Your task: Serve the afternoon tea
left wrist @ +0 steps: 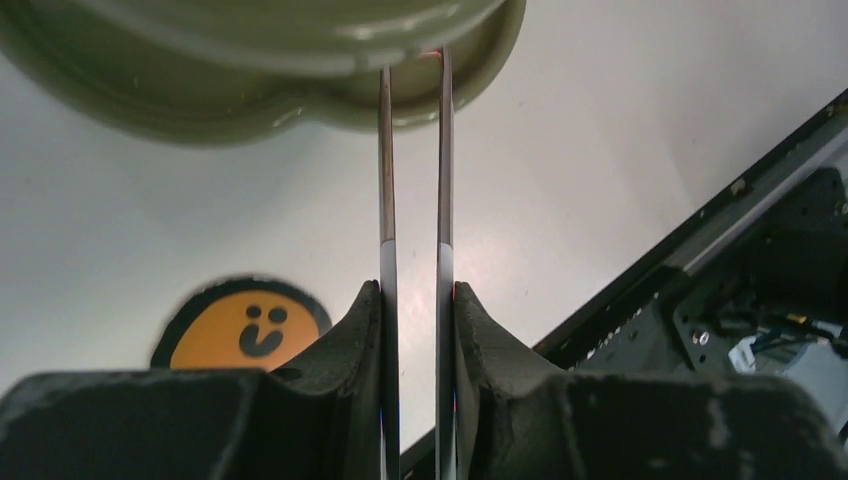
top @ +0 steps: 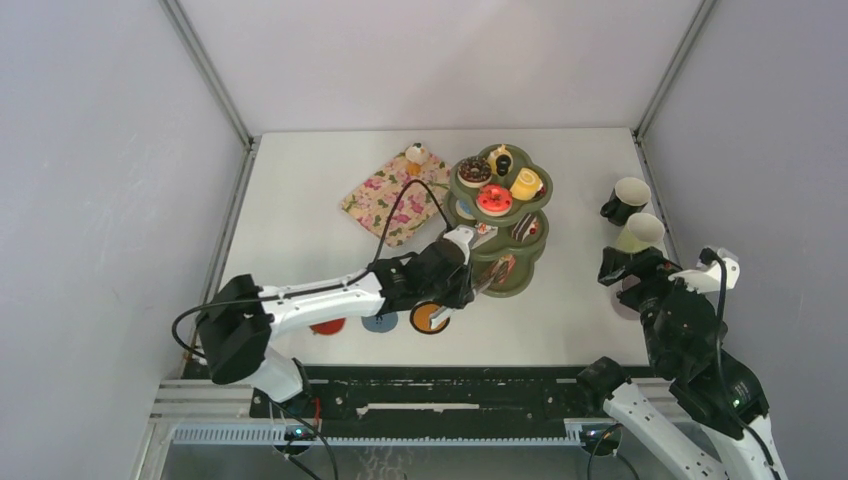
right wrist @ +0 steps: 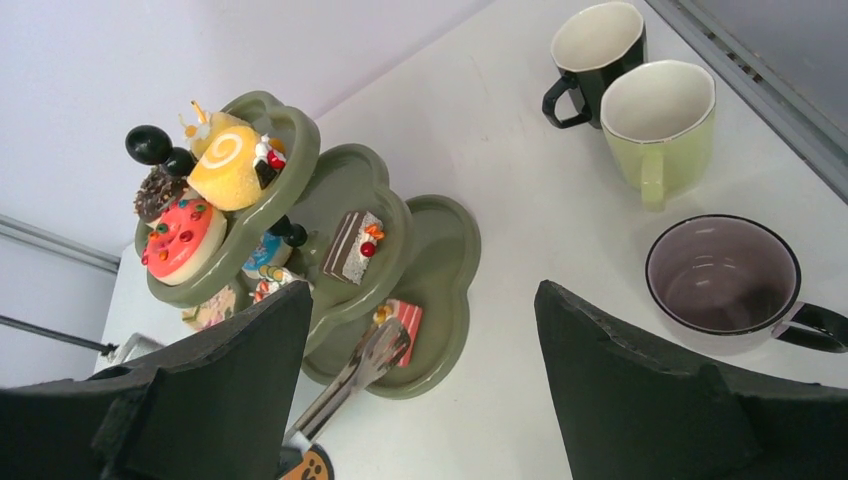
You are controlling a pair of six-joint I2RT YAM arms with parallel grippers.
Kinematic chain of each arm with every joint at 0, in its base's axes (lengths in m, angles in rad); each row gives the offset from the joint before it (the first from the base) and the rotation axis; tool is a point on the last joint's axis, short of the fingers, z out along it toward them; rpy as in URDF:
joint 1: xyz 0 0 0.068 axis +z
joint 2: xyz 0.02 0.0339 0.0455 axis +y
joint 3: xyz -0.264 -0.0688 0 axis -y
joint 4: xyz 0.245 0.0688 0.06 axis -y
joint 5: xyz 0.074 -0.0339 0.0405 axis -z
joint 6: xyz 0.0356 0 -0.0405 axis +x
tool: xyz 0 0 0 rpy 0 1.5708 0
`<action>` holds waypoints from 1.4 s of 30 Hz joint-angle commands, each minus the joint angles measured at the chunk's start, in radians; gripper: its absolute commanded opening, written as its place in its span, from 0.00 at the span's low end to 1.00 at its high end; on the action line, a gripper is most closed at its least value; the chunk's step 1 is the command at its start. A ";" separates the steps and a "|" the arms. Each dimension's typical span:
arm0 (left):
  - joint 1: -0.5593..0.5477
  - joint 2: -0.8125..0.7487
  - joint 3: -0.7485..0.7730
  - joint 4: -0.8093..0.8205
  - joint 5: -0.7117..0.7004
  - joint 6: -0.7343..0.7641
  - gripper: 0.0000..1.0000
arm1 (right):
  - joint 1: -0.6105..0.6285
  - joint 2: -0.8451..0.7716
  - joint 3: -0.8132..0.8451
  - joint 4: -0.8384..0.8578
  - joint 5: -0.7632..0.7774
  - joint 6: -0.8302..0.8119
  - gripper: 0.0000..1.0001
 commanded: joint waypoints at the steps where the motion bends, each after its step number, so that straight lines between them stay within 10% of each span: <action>1: -0.006 0.040 0.120 0.139 -0.058 -0.028 0.00 | 0.005 -0.020 0.025 -0.021 0.018 -0.011 0.90; 18: -0.006 0.269 0.280 0.167 -0.164 -0.050 0.00 | 0.005 -0.008 0.027 -0.028 -0.001 -0.006 0.90; 33: -0.009 0.202 0.132 0.230 -0.201 -0.077 0.00 | 0.005 0.007 -0.011 -0.006 -0.035 -0.001 0.91; 42: -0.009 0.178 0.082 0.250 -0.195 -0.075 0.00 | -0.247 0.230 -0.110 0.196 -0.564 -0.025 0.97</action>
